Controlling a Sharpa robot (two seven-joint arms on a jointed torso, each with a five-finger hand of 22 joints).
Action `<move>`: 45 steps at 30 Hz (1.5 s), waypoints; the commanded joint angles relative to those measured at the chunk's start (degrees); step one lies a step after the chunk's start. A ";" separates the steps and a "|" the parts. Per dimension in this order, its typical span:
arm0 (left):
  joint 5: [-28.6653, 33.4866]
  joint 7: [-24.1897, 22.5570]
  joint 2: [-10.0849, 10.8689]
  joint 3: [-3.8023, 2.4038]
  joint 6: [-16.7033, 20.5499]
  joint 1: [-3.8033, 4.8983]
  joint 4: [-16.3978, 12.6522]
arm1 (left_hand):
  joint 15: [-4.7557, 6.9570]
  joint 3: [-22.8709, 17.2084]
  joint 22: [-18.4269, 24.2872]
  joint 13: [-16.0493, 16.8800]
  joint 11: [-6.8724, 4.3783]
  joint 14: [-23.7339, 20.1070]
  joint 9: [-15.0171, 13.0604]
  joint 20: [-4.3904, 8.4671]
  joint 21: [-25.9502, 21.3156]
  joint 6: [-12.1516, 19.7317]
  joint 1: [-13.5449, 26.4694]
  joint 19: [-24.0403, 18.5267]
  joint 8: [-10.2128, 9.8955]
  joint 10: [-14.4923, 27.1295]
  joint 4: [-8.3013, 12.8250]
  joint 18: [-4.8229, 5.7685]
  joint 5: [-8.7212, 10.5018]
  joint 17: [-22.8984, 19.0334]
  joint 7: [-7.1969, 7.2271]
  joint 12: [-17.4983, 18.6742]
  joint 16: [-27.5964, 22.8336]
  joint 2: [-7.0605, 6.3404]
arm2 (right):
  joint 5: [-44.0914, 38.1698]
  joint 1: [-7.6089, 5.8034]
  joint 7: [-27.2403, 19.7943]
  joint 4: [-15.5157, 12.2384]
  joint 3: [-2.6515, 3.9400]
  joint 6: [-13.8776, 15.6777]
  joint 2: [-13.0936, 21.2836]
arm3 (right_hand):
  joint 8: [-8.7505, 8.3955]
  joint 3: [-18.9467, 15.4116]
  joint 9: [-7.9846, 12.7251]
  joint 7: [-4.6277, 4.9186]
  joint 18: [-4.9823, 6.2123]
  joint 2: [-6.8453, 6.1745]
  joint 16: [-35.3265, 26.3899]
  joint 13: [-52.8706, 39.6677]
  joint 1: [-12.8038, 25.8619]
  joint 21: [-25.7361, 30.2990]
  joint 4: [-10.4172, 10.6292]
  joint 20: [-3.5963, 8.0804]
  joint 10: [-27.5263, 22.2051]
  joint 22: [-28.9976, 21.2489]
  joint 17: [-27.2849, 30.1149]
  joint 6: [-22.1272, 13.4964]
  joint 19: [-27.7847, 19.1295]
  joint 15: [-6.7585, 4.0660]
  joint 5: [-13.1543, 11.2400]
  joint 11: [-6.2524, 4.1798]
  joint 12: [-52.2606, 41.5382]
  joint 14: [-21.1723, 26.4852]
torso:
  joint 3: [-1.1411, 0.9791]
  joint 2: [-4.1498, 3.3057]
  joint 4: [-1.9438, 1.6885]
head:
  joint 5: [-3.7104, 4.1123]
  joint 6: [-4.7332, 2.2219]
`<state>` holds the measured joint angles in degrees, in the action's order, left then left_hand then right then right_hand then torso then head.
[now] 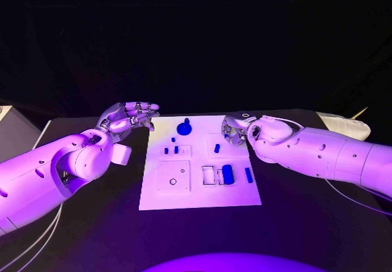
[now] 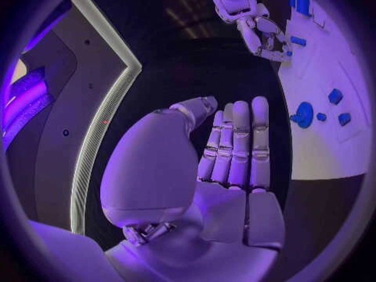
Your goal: Assemble the parts on the task board
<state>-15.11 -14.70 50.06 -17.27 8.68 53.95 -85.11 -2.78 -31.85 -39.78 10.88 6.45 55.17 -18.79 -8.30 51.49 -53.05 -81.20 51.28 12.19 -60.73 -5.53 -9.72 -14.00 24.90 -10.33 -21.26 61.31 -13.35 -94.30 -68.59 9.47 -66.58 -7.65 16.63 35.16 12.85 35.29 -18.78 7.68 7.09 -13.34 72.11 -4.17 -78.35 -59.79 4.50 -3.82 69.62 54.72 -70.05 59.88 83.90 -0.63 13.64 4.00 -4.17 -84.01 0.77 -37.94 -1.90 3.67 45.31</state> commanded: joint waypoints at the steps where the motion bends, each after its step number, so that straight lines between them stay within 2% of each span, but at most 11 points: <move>1: 0.37 -0.53 0.00 -0.06 0.09 -0.05 -0.20 | 0.05 0.27 0.04 0.05 0.09 -0.26 0.08 0.03 -0.25 -0.16 -0.06 0.19 0.21 0.42 -0.10 -0.86 0.13 -0.06 -0.22 -0.32 -0.26 0.63 | 0.29 0.51 -0.43 -0.30 -0.20 -0.97 -0.16 | 0.65 0.33 -0.41 -0.17 -0.81 0.83 0.48 -0.36 0.00 -0.80 -0.41 -0.18 1.17 0.93 -0.12 0.73 -0.13 -0.66 -0.38 -0.21 -0.28 -2.82 | -0.02 0.02 0.07 | -0.12 0.07; 5: 0.32 -0.44 0.01 -0.06 0.07 -0.05 -0.23 | 0.05 0.28 0.08 0.07 0.09 -0.23 0.10 0.04 -0.29 -0.16 -0.19 0.26 0.24 0.44 -0.05 -0.87 0.12 -0.07 -0.22 -0.36 -0.29 0.72 | 0.33 0.60 -0.16 -0.47 -0.21 -0.33 -0.16 | 1.56 0.55 -1.09 -0.60 -1.02 1.63 1.20 -0.67 -0.39 -2.35 -1.24 0.06 2.62 2.73 -0.50 1.74 0.03 -1.03 -0.37 -0.70 -0.52 -2.90 | -0.02 0.02 0.03 | -0.13 0.11; 6: 0.30 -0.41 0.01 -0.06 0.06 -0.05 -0.24 | 0.05 0.28 0.08 0.07 0.09 -0.23 0.10 0.04 -0.29 -0.16 -0.19 0.26 0.24 0.44 -0.05 -0.87 0.12 -0.07 -0.22 -0.36 -0.29 0.72 | 0.25 0.62 -0.02 -0.52 -0.21 0.01 -0.15 | 1.78 0.73 -1.29 -0.69 -1.04 1.96 1.30 -0.75 -0.57 -2.58 -1.53 0.14 2.95 2.99 -0.48 1.92 0.02 -1.14 -0.72 -0.81 -0.53 -2.90 | -0.01 0.03 0.05 | -0.12 0.09; 7: 0.29 -0.39 0.02 -0.06 0.05 -0.05 -0.25 | 0.05 0.28 0.08 0.07 0.09 -0.23 0.10 0.04 -0.29 -0.16 -0.19 0.26 0.24 0.44 -0.05 -0.87 0.12 -0.07 -0.22 -0.36 -0.29 0.72 | 0.13 0.65 0.16 -0.56 -0.21 0.39 -0.14 | 2.10 1.28 -1.60 -0.82 -1.14 2.59 1.51 -0.88 -0.86 -3.17 -2.01 0.26 3.47 3.69 -0.50 2.09 0.04 -1.28 -2.20 -0.97 -0.50 -2.90 | 0.00 0.03 0.05 | -0.11 0.08; 8: 0.27 -0.38 0.04 -0.06 0.05 -0.05 -0.25 | 0.06 0.30 0.11 0.09 0.09 -0.21 0.11 0.04 -0.32 -0.15 -0.27 0.31 0.25 0.46 -0.01 -0.87 0.12 -0.08 -0.22 -0.39 -0.31 0.75 | 0.00 0.66 0.31 -0.59 -0.21 0.68 -0.12 | 2.33 1.59 -1.79 -0.91 -1.18 2.88 1.60 -1.00 -0.96 -3.49 -2.26 0.34 3.92 4.06 -0.50 2.26 0.05 -1.36 -2.38 -1.11 -0.58 -2.90 | 0.00 0.02 0.06 | -0.12 0.08; 16: 0.16 -0.28 0.11 -0.06 0.01 -0.05 -0.16 | 0.06 0.30 0.11 0.09 0.09 -0.21 0.11 0.04 -0.32 -0.15 -0.27 0.31 0.25 0.46 -0.01 -0.87 0.12 -0.08 -0.22 -0.39 -0.31 0.75 | -0.87 0.73 1.45 -1.02 -0.21 4.04 0.14 | 2.90 2.38 -2.38 -1.09 -1.26 3.23 1.78 -1.33 -0.88 -4.11 -3.13 0.54 4.88 4.81 -0.29 2.41 -0.05 -1.56 -3.37 -1.36 -0.52 -2.83 | -0.08 -0.01 0.07 | -0.17 0.03; 23: 0.13 -0.16 0.09 -0.06 -0.08 -0.07 0.01 | 0.07 0.35 0.14 0.11 0.09 -0.19 0.13 0.06 -0.36 -0.15 -0.42 0.38 0.27 0.50 0.08 -0.87 0.12 -0.09 -0.23 -0.42 -0.36 0.77 | -0.38 0.72 0.74 -2.62 -0.10 10.47 1.55 | 3.02 2.60 -2.50 -1.13 -1.35 3.25 1.94 -1.40 -0.87 -4.59 -3.35 0.58 5.03 5.39 -0.38 2.43 0.02 -1.59 -3.50 -1.40 -0.47 -2.85 | -0.07 0.06 0.09 | -0.26 -0.16; 26: 0.13 -0.16 0.09 -0.06 -0.02 -0.09 0.16 | 0.07 0.40 0.16 0.12 0.10 -0.18 0.14 0.07 -0.38 -0.12 -0.46 0.42 0.27 0.54 0.11 -0.87 0.13 -0.10 -0.24 -0.43 -0.39 0.75 | 0.67 0.56 -0.16 -4.33 0.21 12.85 2.79 | 3.04 2.62 -2.53 -1.13 -1.39 3.23 1.95 -1.41 -0.85 -4.78 -3.39 0.59 5.05 5.61 -0.37 2.43 0.06 -1.60 -3.53 -1.40 -0.45 -2.85 | -0.05 0.07 0.10 | -0.34 -0.13; 33: 0.17 -0.18 0.16 -0.06 0.16 -0.14 0.33 | 0.05 0.46 0.19 0.12 0.13 -0.18 0.16 0.07 -0.41 -0.10 -0.46 0.46 0.28 0.63 0.11 -0.87 0.13 -0.11 -0.25 -0.41 -0.41 0.73 | 3.73 -0.23 -2.26 -9.51 0.90 15.74 5.93 | 3.07 2.66 -2.57 -1.12 -1.42 3.19 2.07 -1.42 -0.81 -4.94 -3.45 0.60 5.07 5.79 -0.49 2.44 0.09 -1.60 -3.54 -1.40 -0.42 -2.87 | -0.06 0.10 0.24 | -0.78 -0.15; 38: 0.20 -0.23 0.18 -0.06 0.25 -0.18 0.26 | 0.03 0.52 0.21 0.11 0.16 -0.17 0.17 0.07 -0.44 -0.08 -0.45 0.49 0.28 0.73 0.08 -0.86 0.13 -0.11 -0.27 -0.38 -0.44 0.73 | 5.39 -0.54 -3.23 -13.37 1.14 16.54 7.63 | 3.07 2.66 -2.57 -1.12 -1.42 3.19 2.07 -1.42 -0.81 -4.94 -3.45 0.60 5.07 5.79 -0.49 2.44 0.09 -1.60 -3.54 -1.40 -0.42 -2.87 | -0.05 0.09 0.21 | -1.04 -0.13; 45: 0.29 -0.36 0.20 -0.05 0.63 -0.27 -0.06 | 0.02 0.56 0.23 0.10 0.18 -0.16 0.18 0.07 -0.47 -0.07 -0.44 0.52 0.29 0.81 0.06 -0.86 0.13 -0.12 -0.28 -0.37 -0.47 0.73 | 5.90 -0.08 -3.78 -18.12 1.16 15.67 7.67 | 3.10 2.72 -2.60 -1.12 -1.43 3.17 2.11 -1.44 -0.81 -5.01 -3.52 0.61 5.07 5.88 -0.50 2.43 0.09 -1.61 -3.52 -1.40 -0.38 -2.87 | 0.05 0.04 0.18 | -2.18 -0.23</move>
<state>-15.13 -14.53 50.29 -17.27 9.05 53.75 -84.91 -2.78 -31.69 -39.59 10.92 6.47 55.17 -18.70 -8.28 51.27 -53.04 -81.48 51.30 12.18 -60.28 -5.38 -9.72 -14.00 24.85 -10.33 -21.47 61.11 -13.07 -89.31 -68.88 7.30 -83.89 -6.45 31.88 43.06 15.72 37.71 -21.29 6.61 6.46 -10.49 74.00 -5.19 -79.25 -64.66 1.10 -3.69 72.16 60.60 -70.47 61.95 84.03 -1.76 9.75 4.70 -4.41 -83.92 0.77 -37.85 -1.69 1.90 45.14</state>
